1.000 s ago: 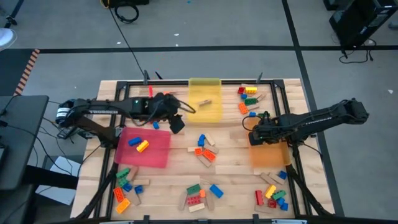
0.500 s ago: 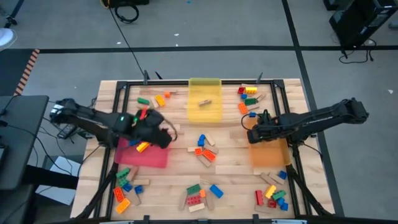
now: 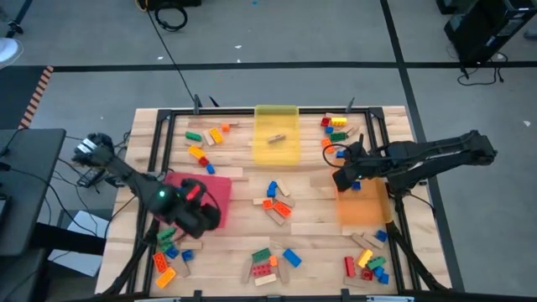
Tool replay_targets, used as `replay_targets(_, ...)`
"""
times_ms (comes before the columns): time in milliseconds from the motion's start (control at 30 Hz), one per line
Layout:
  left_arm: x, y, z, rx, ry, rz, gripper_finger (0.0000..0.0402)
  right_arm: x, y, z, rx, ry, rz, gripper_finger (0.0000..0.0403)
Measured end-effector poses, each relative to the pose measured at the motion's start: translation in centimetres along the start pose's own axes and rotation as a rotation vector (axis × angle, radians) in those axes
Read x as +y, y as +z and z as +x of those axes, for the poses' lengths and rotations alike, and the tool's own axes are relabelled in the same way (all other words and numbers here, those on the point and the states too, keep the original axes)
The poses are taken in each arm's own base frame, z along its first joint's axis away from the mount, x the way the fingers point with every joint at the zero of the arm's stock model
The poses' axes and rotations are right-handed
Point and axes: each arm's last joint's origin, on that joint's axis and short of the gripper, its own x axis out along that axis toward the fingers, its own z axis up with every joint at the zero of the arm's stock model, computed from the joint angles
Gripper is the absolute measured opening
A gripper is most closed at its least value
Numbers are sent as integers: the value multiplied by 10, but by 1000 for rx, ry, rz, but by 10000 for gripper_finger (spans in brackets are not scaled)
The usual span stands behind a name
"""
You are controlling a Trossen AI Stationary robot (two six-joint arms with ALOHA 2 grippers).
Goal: Sort blocks by size
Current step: Put the 1 stud blue game piece into the orange bin
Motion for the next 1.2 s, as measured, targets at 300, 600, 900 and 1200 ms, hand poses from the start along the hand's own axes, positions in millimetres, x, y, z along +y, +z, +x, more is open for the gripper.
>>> replay_targets(300,-13,-43,25,208,135,103,238,0,0,0,-2,3,-97,185)
replay_targets(600,-16,-52,32,325,176,205,239,1,0,0,-3,6,-116,184)
replay_targets(900,-27,-69,36,368,33,463,239,1,0,0,-4,8,-116,184)
replay_targets(1200,-43,-98,72,417,16,698,239,4,2,0,-28,37,-103,183)
